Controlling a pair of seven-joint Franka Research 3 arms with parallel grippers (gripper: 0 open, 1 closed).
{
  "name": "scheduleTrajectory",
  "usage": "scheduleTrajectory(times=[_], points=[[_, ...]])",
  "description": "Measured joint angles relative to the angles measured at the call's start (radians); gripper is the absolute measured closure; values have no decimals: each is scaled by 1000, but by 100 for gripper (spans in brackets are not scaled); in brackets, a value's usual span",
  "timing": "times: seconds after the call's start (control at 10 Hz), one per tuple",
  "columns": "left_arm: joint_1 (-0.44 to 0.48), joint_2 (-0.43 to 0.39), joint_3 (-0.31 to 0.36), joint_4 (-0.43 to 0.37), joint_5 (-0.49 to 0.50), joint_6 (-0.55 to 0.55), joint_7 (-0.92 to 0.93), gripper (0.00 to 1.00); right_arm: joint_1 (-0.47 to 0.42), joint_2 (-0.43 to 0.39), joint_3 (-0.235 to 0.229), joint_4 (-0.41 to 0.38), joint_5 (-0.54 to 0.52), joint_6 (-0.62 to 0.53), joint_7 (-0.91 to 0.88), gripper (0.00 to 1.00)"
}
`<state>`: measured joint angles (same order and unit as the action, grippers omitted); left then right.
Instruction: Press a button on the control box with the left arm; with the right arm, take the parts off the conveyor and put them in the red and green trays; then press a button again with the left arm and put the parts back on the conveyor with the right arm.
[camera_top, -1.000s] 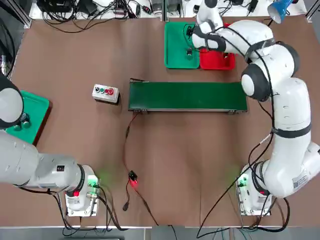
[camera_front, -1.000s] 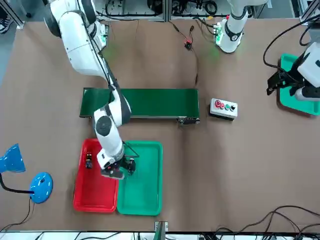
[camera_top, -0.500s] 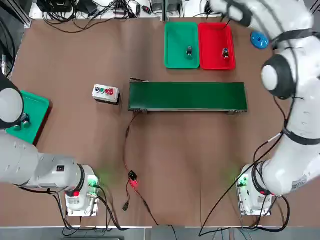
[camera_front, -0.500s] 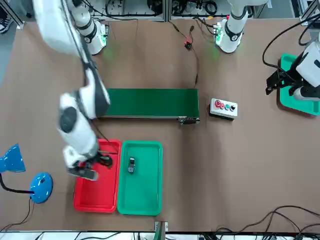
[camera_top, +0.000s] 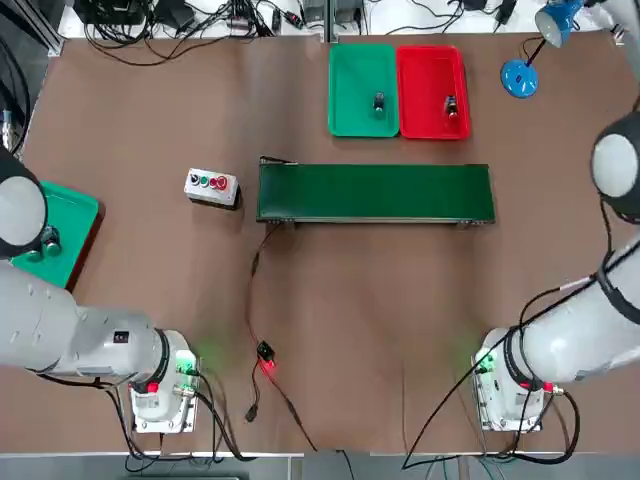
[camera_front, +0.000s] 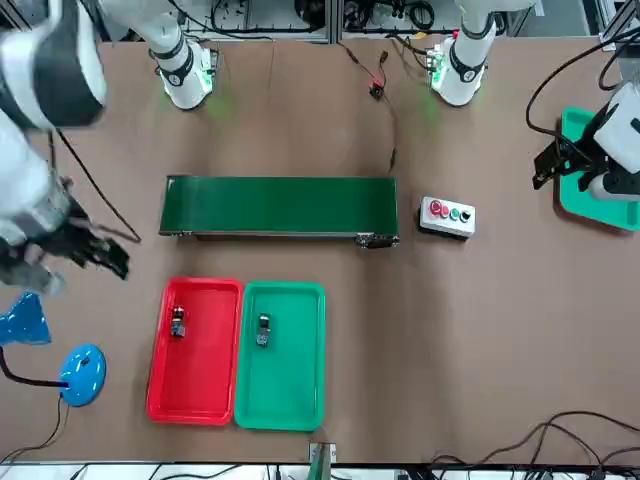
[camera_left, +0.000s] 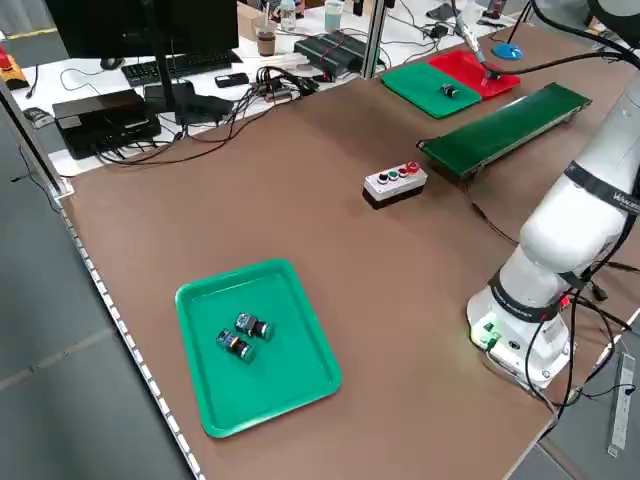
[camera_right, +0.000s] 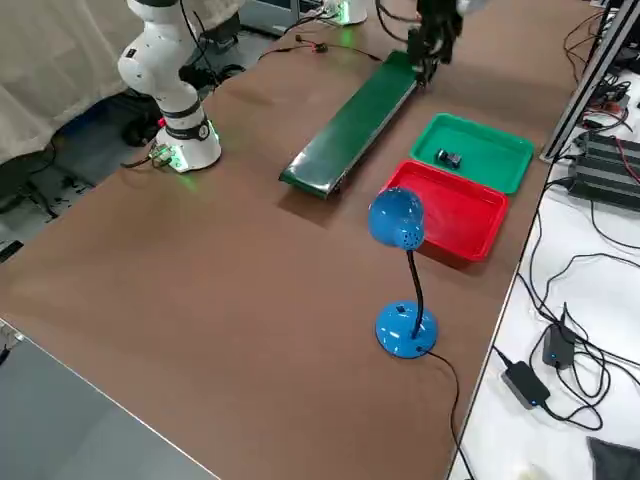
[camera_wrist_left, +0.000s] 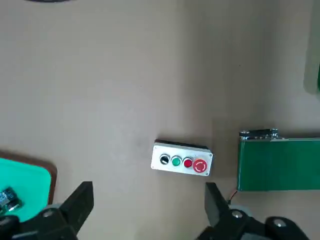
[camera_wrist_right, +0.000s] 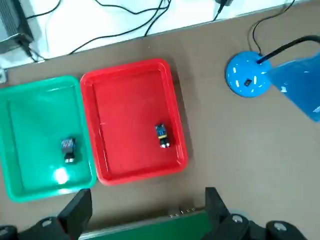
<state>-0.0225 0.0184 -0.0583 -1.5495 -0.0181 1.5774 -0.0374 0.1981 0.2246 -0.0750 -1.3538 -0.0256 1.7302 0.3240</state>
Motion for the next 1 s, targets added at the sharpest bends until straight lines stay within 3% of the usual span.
scheduleTrajectory(times=[0.2,0.6,0.7,1.0], points=[[-1,-1,0,0,0,-1,0,3,-43,-87,0,-36,28,-98,-112,0],[-3,-4,-1,-2,0,-7,0,7,-85,-198,0,-131,32,-114,-136,0],[-3,-6,-1,-13,0,-11,0,15,-87,-211,0,-145,32,-114,-136,0],[-3,-69,-2,-140,-9,2,0,64,-89,-217,0,-160,32,-114,-136,0]])
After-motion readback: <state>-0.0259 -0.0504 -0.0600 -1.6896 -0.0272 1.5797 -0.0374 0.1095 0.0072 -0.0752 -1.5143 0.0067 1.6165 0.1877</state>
